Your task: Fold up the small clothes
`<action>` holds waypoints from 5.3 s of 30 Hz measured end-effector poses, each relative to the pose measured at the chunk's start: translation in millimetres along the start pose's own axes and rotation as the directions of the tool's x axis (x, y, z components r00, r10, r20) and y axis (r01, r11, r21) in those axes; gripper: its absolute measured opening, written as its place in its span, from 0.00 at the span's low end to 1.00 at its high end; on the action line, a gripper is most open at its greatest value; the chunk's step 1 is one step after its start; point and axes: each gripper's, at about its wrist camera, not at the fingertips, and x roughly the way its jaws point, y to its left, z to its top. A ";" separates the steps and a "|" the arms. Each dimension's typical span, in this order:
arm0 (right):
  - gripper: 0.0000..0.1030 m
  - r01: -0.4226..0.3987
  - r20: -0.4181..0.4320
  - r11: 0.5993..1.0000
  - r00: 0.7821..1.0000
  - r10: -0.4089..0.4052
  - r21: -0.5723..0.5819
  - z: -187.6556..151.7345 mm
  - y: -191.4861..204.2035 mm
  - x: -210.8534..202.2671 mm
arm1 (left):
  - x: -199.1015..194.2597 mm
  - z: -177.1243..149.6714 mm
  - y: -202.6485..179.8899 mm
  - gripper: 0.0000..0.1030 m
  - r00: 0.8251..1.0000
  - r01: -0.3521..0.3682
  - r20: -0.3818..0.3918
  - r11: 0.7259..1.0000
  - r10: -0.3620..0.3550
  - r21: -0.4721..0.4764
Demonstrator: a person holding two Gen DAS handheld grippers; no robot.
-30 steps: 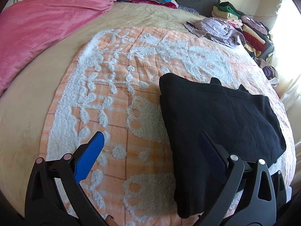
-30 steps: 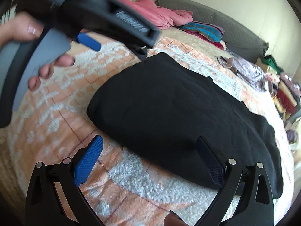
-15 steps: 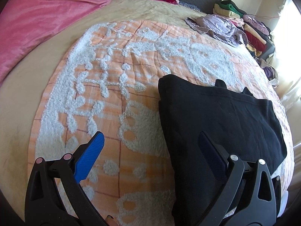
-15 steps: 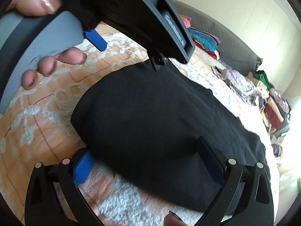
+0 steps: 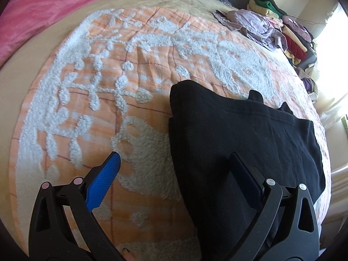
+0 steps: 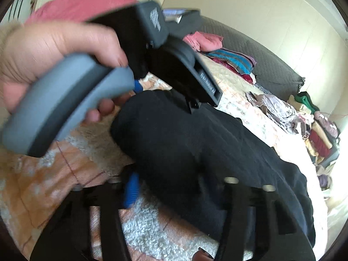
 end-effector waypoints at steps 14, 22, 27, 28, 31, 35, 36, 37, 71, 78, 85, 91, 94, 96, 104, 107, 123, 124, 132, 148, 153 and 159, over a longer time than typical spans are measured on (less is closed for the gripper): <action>0.13 -0.033 0.099 0.976 0.995 0.012 0.213 -2.7 -25.1 -38.5 | -5.3 8.2 -32.9 0.24 0.995 0.100 0.010 0.995 -0.100 0.017; 0.12 -0.011 0.141 0.958 0.990 -0.030 0.287 -6.1 -38.8 -63.3 | -31.0 14.2 -63.1 0.11 0.991 0.109 0.073 0.991 -0.114 0.072; 0.11 0.008 0.162 0.945 0.985 -0.064 0.328 -9.9 -48.8 -81.6 | -46.9 17.4 -83.5 0.10 0.986 0.116 0.104 0.987 -0.128 0.113; 0.11 0.014 0.167 0.941 0.983 -0.074 0.337 -10.8 -51.3 -85.9 | -50.8 18.2 -89.5 0.10 0.985 0.117 0.110 0.985 -0.131 0.124; 0.11 0.020 0.175 0.929 0.980 -0.091 0.370 -13.2 -63.0 -94.7 | -59.0 20.1 -105.0 0.10 0.982 0.118 0.127 0.982 -0.137 0.149; 0.10 0.026 0.185 0.911 0.976 -0.112 0.412 -17.7 -76.8 -107.8 | -66.5 21.5 -129.1 0.10 0.979 0.118 0.142 0.976 -0.145 0.184; 0.10 0.027 0.187 0.905 0.975 -0.117 0.424 -19.6 -81.0 -111.0 | -67.3 21.0 -132.6 0.10 0.979 0.118 0.144 0.975 -0.146 0.189; 0.10 0.029 0.188 0.899 0.975 -0.122 0.437 -21.6 -86.1 -113.9 | -68.4 21.3 -139.1 0.10 0.978 0.117 0.146 0.973 -0.147 0.197; 0.09 0.063 0.082 0.658 0.979 -0.187 0.750 -118.6 -192.1 -137.4 | 18.1 9.9 -321.9 0.10 0.991 0.132 -0.020 0.917 -0.134 0.377; 0.09 0.067 0.059 0.606 0.981 -0.185 0.792 -138.0 -203.0 -132.2 | 35.0 0.3 -342.7 0.10 0.991 0.135 -0.049 0.908 -0.126 0.397; 0.09 0.043 0.044 0.537 0.988 -0.147 0.843 -158.8 -213.6 -126.6 | 60.1 -8.1 -359.0 0.18 0.991 0.127 -0.084 0.906 -0.101 0.403; 0.09 -0.015 0.047 0.419 0.997 -0.066 0.908 -183.9 -224.2 -116.4 | 61.8 -10.5 -357.8 0.57 0.977 0.213 -0.109 0.903 -0.186 0.372; 0.12 -0.064 0.072 0.317 0.997 -0.013 0.946 -202.3 -232.8 -110.5 | 51.3 -5.6 -350.5 0.57 0.969 0.246 -0.096 0.903 -0.227 0.353; 0.15 -0.106 0.104 0.240 0.994 0.020 0.965 -213.6 -238.7 -108.3 | 39.1 -1.9 -341.8 0.57 0.970 0.243 -0.064 0.903 -0.236 0.354; 0.40 -0.098 0.103 0.195 0.995 -0.016 0.976 -205.8 -260.3 -141.7 | -1.4 -9.4 -269.1 0.57 0.989 0.074 0.088 0.916 -0.117 0.394; 0.40 -0.051 0.080 0.278 0.993 -0.092 0.959 -183.8 -274.1 -157.3 | 2.1 -23.2 -249.3 0.57 0.993 0.012 0.100 0.912 -0.058 0.410; 0.11 -0.033 -0.087 0.508 0.973 0.212 0.861 -133.0 -315.4 -35.0 | 4.3 -54.8 -240.3 0.57 0.994 0.038 0.082 0.914 -0.078 0.405; 0.10 -0.046 -0.071 0.535 0.978 0.195 0.843 -126.4 -314.0 -41.0 | 3.4 -55.4 -241.0 0.57 0.993 0.043 0.081 0.913 -0.083 0.406; 0.09 0.054 -0.127 0.662 0.990 0.062 0.747 -117.3 -323.5 -48.7 | 5.7 -64.4 -248.3 0.61 0.992 0.092 0.040 0.906 -0.120 0.414; 0.36 0.197 -0.239 0.663 0.971 -0.029 0.723 -149.7 -304.4 -49.7 | 7.6 -70.5 -246.3 0.62 0.993 0.096 0.024 0.906 -0.117 0.412; 0.43 0.201 -0.232 0.644 0.972 -0.038 0.738 -155.0 -303.9 -65.9 | 5.6 -71.1 -245.1 0.63 0.993 0.097 0.026 0.906 -0.118 0.413; 0.47 0.217 -0.229 0.649 0.971 -0.068 0.729 -154.6 -299.4 -84.5 | 1.7 -75.1 -242.2 0.66 0.992 0.105 0.022 0.909 -0.125 0.404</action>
